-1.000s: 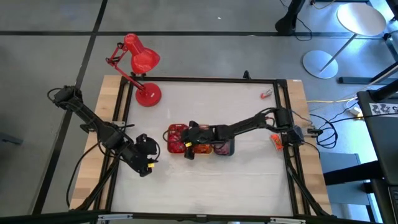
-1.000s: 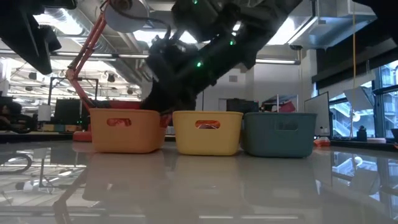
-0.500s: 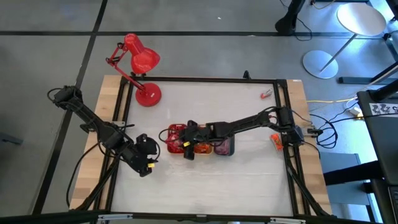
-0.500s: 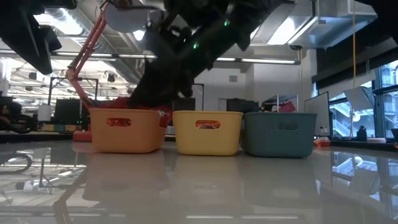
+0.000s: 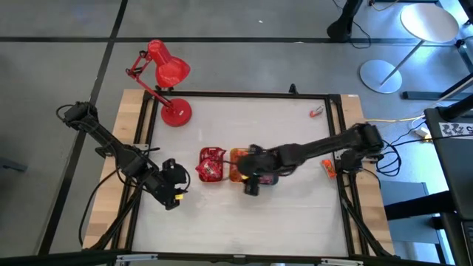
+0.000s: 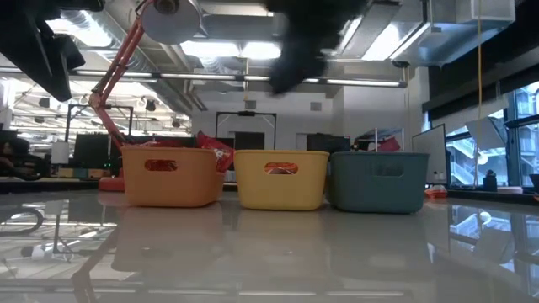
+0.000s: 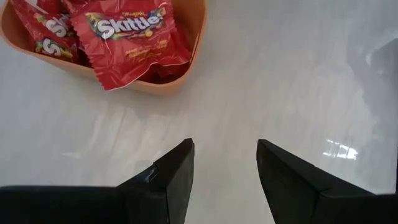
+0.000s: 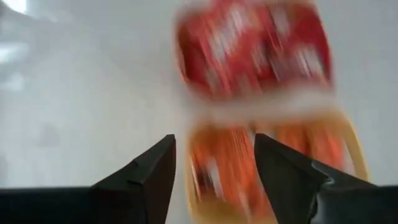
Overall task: Sort candy
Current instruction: Put the orange candy into the yellow bin
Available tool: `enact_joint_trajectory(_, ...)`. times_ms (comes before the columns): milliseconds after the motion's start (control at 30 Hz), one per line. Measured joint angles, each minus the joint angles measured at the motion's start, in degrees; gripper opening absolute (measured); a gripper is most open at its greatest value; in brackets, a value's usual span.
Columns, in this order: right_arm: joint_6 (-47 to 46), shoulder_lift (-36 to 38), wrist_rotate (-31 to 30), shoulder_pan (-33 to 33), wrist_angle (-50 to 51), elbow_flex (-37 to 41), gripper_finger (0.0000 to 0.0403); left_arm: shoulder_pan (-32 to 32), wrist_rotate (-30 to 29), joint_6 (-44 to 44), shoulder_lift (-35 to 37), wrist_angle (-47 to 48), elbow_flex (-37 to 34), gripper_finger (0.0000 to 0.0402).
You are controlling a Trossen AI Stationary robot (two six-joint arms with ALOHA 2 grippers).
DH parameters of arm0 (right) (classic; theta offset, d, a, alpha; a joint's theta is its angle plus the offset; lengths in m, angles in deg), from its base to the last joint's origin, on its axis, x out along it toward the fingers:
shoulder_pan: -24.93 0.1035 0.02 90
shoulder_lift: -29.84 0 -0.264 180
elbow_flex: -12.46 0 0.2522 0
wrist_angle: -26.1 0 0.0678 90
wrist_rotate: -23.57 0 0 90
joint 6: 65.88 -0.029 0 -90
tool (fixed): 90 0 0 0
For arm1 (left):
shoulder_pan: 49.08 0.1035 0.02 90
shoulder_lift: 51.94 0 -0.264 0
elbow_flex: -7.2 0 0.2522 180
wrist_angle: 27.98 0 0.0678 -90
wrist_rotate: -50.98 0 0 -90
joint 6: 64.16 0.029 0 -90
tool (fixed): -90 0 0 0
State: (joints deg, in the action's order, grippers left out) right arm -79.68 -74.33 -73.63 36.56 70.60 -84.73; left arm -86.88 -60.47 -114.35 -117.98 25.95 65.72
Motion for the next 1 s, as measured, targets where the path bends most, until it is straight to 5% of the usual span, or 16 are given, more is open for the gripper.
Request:
enact_joint_trajectory(200, -19.9, 10.2, -7.2, 4.9, 19.0, 10.3, 0.0216, 0.0, -0.3, 2.6, 0.0, -0.2, 0.0, 0.0166)
enact_joint_trajectory(433, -41.0, 21.4, -0.4, 6.7, 39.4, 19.9, 0.0216, 0.0, -0.4, 3.8, 0.0, -0.3, 0.0, 0.0166)
enact_joint_trajectory(733, -44.7, 27.4, 14.4, 1.4, 48.7, 34.6, 0.0216, 0.0, -0.4, 3.8, 0.0, -0.2, 0.0, 0.0166)
enact_joint_trajectory(1000, -43.2, 29.8, 13.4, -4.4, 40.9, 40.8, 0.0215, 0.0, -0.9, 5.0, 0.0, -0.4, 0.0, 0.0166)
